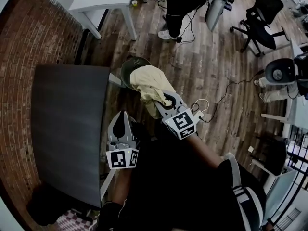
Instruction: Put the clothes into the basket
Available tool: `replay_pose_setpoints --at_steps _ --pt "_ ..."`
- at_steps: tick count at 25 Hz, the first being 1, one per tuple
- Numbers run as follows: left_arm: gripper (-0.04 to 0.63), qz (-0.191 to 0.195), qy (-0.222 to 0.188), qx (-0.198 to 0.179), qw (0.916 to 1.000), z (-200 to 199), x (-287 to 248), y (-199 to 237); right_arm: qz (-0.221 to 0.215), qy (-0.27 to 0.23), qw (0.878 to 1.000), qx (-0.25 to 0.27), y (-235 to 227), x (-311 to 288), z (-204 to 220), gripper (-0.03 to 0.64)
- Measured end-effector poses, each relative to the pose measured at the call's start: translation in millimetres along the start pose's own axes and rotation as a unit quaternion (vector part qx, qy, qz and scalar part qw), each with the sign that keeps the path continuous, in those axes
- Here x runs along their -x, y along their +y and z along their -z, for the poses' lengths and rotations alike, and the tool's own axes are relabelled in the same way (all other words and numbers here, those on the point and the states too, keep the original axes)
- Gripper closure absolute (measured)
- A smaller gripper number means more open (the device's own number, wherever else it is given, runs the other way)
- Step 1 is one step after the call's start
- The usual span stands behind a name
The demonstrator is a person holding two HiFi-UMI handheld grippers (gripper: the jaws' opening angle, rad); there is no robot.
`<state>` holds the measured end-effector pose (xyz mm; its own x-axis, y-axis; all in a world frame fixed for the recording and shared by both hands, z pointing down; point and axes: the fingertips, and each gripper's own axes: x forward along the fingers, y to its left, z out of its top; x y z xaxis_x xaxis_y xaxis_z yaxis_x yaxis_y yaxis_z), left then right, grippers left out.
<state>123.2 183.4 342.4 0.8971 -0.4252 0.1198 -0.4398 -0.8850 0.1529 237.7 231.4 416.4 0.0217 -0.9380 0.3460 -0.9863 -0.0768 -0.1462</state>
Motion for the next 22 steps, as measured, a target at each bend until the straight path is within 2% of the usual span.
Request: replay_pose_setpoints --at_steps 4,12,22 --pt "0.591 0.001 0.019 0.011 0.9998 13.9 -9.3 11.7 0.013 0.008 1.0 -0.014 -9.4 -7.5 3.6 0.528" --pt "0.591 0.03 0.027 0.021 0.999 19.8 -57.0 45.6 0.046 0.027 0.998 -0.022 -24.9 -42.4 2.4 0.528" --pt "0.591 0.021 0.051 0.028 0.9981 35.6 -100.1 112.1 0.054 0.055 0.996 -0.033 -34.1 -115.1 5.3 0.528"
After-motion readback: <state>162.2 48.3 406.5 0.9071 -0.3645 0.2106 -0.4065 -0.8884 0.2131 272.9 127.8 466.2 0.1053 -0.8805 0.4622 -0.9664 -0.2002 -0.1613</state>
